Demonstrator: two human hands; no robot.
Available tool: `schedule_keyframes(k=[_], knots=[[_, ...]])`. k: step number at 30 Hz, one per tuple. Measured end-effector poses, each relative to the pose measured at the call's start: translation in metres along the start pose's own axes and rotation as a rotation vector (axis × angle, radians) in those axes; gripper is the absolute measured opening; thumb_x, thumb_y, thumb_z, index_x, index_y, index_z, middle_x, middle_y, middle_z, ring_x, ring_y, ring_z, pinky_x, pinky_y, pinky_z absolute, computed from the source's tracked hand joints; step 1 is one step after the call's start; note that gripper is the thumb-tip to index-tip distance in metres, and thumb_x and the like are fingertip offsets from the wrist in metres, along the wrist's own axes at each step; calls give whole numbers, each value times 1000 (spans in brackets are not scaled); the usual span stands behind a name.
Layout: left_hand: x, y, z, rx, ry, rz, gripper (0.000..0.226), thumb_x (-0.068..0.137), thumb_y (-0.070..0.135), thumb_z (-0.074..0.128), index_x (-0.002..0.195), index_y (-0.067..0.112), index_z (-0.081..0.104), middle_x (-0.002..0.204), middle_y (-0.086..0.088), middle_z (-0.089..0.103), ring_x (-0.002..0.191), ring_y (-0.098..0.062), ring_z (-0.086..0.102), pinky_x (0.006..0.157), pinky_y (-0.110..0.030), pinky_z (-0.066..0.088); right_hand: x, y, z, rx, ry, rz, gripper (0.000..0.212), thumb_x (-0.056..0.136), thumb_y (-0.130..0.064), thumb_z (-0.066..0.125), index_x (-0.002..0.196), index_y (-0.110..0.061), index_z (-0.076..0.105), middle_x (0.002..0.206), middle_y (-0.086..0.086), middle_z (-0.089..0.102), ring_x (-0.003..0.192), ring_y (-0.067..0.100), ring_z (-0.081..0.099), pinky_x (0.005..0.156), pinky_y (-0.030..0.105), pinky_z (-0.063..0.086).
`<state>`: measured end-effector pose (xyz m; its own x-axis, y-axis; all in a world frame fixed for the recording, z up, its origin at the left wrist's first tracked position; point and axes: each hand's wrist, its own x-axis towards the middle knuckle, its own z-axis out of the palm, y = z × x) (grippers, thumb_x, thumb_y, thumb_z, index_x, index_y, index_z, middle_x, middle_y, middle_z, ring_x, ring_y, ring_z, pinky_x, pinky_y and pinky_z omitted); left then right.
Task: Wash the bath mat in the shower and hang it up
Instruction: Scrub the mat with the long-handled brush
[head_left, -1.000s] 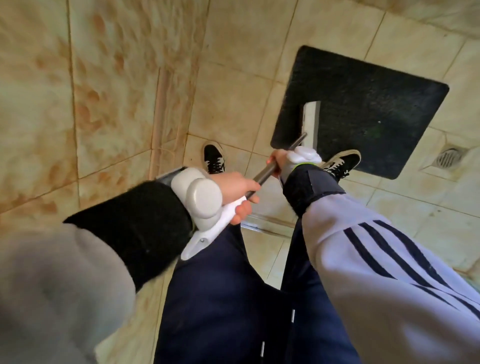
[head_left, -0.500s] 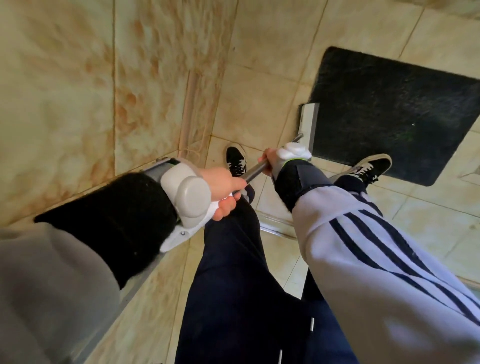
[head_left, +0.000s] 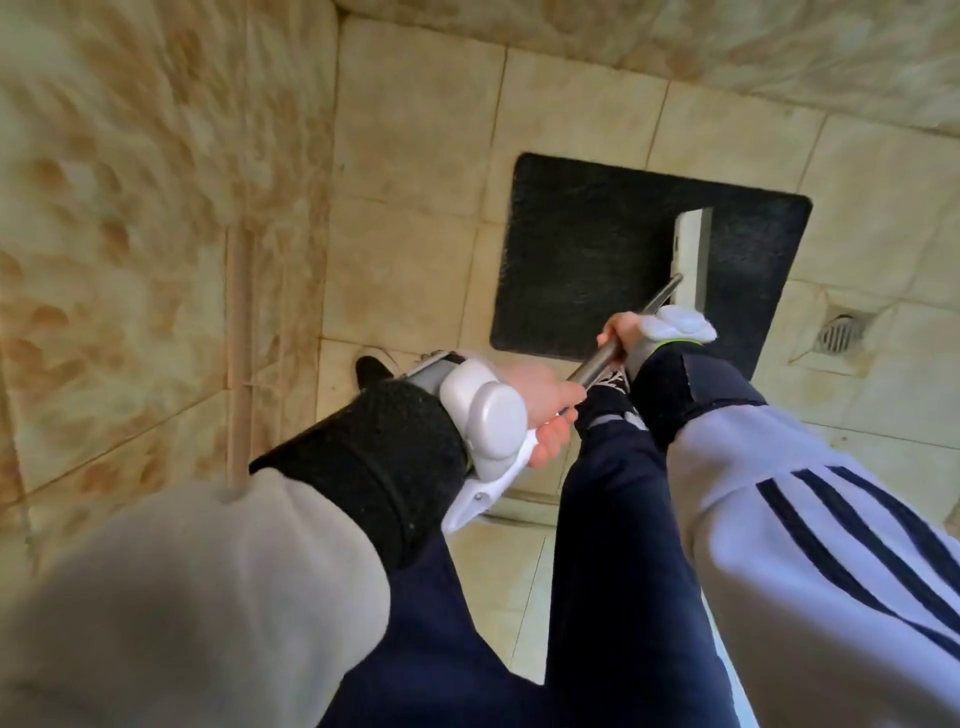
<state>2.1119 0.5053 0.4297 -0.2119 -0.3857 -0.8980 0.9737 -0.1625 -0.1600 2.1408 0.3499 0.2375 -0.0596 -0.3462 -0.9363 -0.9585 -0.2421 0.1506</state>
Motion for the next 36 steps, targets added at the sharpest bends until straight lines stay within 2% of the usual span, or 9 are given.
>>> schedule_keyframes(k=[4, 10, 14, 18, 22, 28, 31, 33, 36], knots=[[10, 7, -6, -34, -13, 17, 38, 100, 16, 31, 62, 13, 30, 26, 5, 26, 17, -6, 23, 33, -1, 19, 15, -9, 7, -74, -14, -18, 31, 91, -8, 40, 60, -10, 40, 23, -1, 43, 24, 10, 47, 47, 21, 40], [-58, -50, -92, -95, 124, -47, 36, 101, 25, 34, 67, 12, 36, 34, 7, 28, 21, -4, 24, 29, -5, 21, -41, -3, 138, 46, -232, -99, 21, 92, -3, 38, 73, -11, 40, 62, 8, 53, 22, 10, 52, 32, 16, 44], [-106, -78, -113, -111, 212, -64, 37, 101, 26, 35, 67, 13, 35, 35, 7, 28, 22, -4, 24, 29, -6, 21, -91, 5, 195, 8, -394, -67, 20, 95, -6, 38, 75, -7, 41, 45, 8, 59, 23, 10, 53, 31, 15, 43], [-110, -71, -103, -18, 225, -59, 35, 100, 24, 36, 66, 13, 35, 37, 6, 28, 24, -5, 24, 31, -6, 23, -94, 3, 182, 92, -392, -65, 5, 92, -4, 39, 89, -8, 41, 66, 10, 52, 21, 11, 51, 30, 16, 42], [-76, -27, -67, 10, 157, 7, 34, 100, 22, 34, 67, 13, 35, 36, 5, 28, 23, -5, 23, 32, -4, 22, -63, -23, 100, 106, -229, -112, 18, 91, 1, 40, 106, -8, 44, 69, 11, 52, 20, 12, 50, 30, 19, 44], [-7, 26, -8, 5, 32, 21, 36, 100, 17, 31, 64, 12, 32, 29, 6, 28, 19, -6, 23, 34, -2, 20, -12, -33, -2, 25, -43, -25, 13, 90, -3, 45, 78, -6, 47, 58, 7, 53, 18, 10, 47, 29, 12, 39], [-1, 23, -20, 13, -1, -16, 36, 100, 16, 30, 64, 13, 31, 29, 6, 27, 19, -5, 23, 33, -2, 20, -5, -29, 8, 27, -62, 22, 18, 93, -3, 42, 76, -8, 42, 44, 8, 54, 25, 14, 52, 28, 14, 40], [-12, 8, -47, 15, 14, -43, 35, 100, 17, 32, 64, 13, 31, 32, 6, 27, 21, -5, 23, 33, -3, 20, -19, -27, 43, 73, -113, -29, 12, 93, 0, 38, 88, -10, 41, 62, 10, 53, 37, 16, 57, 28, 19, 43], [-54, -25, -94, -2, 122, -82, 35, 100, 21, 34, 67, 12, 34, 36, 6, 28, 23, -5, 23, 32, -5, 21, -59, -19, 109, 23, -328, -140, 23, 98, -5, 38, 78, -15, 40, 77, 5, 48, 44, 12, 61, 30, 15, 44]])
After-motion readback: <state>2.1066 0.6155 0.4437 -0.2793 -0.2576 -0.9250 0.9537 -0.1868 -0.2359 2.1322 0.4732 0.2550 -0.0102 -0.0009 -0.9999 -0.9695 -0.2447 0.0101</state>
